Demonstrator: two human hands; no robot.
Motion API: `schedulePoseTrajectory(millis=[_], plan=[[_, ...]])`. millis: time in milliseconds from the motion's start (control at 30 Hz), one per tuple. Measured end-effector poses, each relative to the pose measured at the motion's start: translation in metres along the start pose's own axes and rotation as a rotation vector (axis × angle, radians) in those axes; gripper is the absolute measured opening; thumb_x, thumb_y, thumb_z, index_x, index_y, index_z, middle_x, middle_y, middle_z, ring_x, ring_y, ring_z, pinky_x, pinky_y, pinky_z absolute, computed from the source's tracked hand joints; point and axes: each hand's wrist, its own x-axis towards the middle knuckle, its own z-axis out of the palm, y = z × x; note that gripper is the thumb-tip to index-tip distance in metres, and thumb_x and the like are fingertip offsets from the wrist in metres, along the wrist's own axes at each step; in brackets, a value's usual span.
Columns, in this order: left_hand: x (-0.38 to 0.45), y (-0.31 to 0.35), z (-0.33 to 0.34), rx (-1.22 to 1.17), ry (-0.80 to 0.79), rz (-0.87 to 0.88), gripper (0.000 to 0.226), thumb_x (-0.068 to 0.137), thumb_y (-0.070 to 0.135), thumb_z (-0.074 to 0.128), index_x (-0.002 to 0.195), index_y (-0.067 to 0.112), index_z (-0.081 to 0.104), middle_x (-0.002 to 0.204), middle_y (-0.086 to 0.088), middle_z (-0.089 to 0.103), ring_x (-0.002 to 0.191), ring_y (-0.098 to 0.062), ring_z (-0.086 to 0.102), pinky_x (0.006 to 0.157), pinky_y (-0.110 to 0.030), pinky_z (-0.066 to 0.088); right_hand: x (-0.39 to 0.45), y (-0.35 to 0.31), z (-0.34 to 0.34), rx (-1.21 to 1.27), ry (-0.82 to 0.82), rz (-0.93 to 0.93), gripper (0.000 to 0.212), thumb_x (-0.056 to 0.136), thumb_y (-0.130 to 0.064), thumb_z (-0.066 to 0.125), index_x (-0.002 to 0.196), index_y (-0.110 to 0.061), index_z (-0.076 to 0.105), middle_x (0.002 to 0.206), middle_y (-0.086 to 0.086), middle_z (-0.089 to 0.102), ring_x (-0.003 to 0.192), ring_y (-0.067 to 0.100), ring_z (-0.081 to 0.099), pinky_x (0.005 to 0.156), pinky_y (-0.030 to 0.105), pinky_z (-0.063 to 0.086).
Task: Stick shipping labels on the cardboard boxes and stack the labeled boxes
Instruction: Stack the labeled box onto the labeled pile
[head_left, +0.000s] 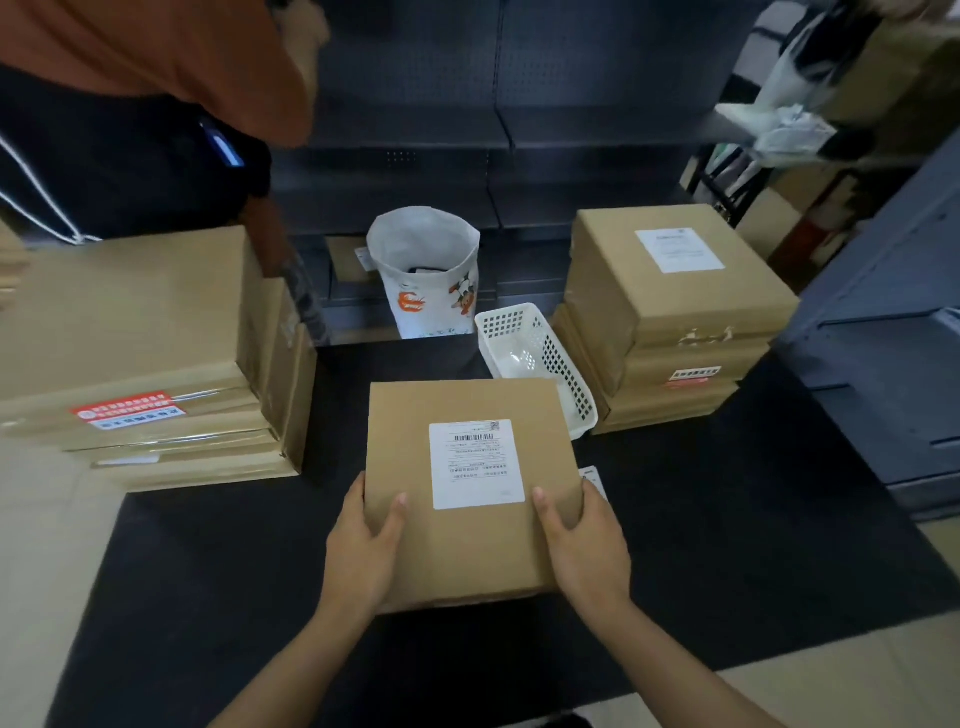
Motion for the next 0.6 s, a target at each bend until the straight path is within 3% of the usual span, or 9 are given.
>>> schedulePoseTrajectory(millis=[300,500,600], plan=[[-0.071,0.025,0.059,-0.017,0.181,-0.006,0.051,0.092,0.035,0.059,0.139,0.024,0.043,0.116,0.007,0.057,0.101,-0.014,0.055,0.084,-0.028,0.040,0.016,0.042,-0.068,0.009,-0.110,-0.126,0.070,0.080,-0.073,0.044,0.133,-0.028,0.046,0.122,-0.009,0.056,0.110,0.013,0.055,0.089,0.040,0.050],[-0.115,0.044,0.132,-0.041,0.159,-0.019,0.056,0.093,0.038,0.057,0.143,0.021,0.039,0.126,0.005,0.055,0.103,-0.013,0.052,0.087,-0.028,0.039,0.034,0.085,-0.145,-0.056,-0.094,-0.142,0.067,0.083,-0.070,0.045,0.133,-0.026,0.046,0.122,-0.007,0.055,0.109,0.015,0.055,0.088,0.038,0.049],[-0.128,0.062,0.158,-0.064,0.139,0.005,0.054,0.093,0.036,0.057,0.142,0.022,0.039,0.121,0.008,0.054,0.101,-0.011,0.051,0.085,-0.026,0.038,0.040,0.100,-0.176,-0.043,-0.073,-0.131,0.064,0.083,-0.070,0.045,0.129,-0.027,0.049,0.120,-0.008,0.057,0.106,0.014,0.056,0.088,0.038,0.049]])
